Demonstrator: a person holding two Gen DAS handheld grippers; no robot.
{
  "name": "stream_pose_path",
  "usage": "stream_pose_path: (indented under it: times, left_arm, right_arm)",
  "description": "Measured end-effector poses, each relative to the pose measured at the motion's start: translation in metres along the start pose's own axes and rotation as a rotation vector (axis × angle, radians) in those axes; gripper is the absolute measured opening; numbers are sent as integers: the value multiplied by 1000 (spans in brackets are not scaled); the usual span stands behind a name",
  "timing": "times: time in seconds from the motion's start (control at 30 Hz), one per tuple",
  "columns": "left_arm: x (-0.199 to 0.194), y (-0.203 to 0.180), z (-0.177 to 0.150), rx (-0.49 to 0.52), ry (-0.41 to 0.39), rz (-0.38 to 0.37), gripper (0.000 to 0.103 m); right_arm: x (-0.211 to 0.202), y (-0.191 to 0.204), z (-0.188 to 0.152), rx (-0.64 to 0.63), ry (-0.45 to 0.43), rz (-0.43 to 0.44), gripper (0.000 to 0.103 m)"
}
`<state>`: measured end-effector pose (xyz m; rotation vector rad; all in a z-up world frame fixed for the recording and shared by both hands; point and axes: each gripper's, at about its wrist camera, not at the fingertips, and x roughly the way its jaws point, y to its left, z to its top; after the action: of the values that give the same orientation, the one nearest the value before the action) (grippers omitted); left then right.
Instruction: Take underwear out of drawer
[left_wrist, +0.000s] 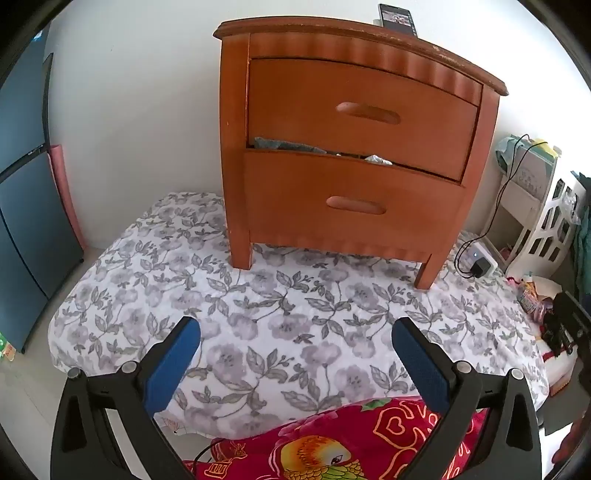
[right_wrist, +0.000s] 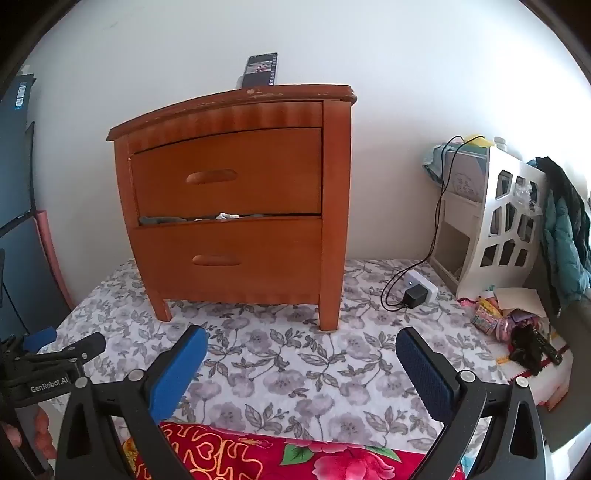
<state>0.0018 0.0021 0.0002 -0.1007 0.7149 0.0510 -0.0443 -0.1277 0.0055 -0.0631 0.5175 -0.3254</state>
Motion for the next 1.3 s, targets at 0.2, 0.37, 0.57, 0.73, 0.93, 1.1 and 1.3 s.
stream_pose_path:
  times: [0.2,0.37,0.57,0.73,0.93,1.1,1.3]
  left_arm:
    - [-7,-4,3,12,-36,7,103]
    - [-8,-1,2,4,-39,4,103]
    - [-7,-1,3,5,-37,5,103]
    - [-6,-2,3,10,-33,3,103]
    - [-6,-1,2,11,-34,3,103]
    - [-7,-2,1,10,-33,1,103]
    - [-7,-3,0,8,-28,2,103]
  right_arm:
    - [-2,0,0,-15,15,8,103]
    - [0,5,-3,-23,5,6,103]
    - [-1,4,-4,-12,9,18,103]
    - [0,3,-4,-5,13,18,103]
    - [1,4,-3,-8,15,23,103]
    - [1,5,-4,-7,15,22,103]
    - [1,5,-4,-7,15,21,103]
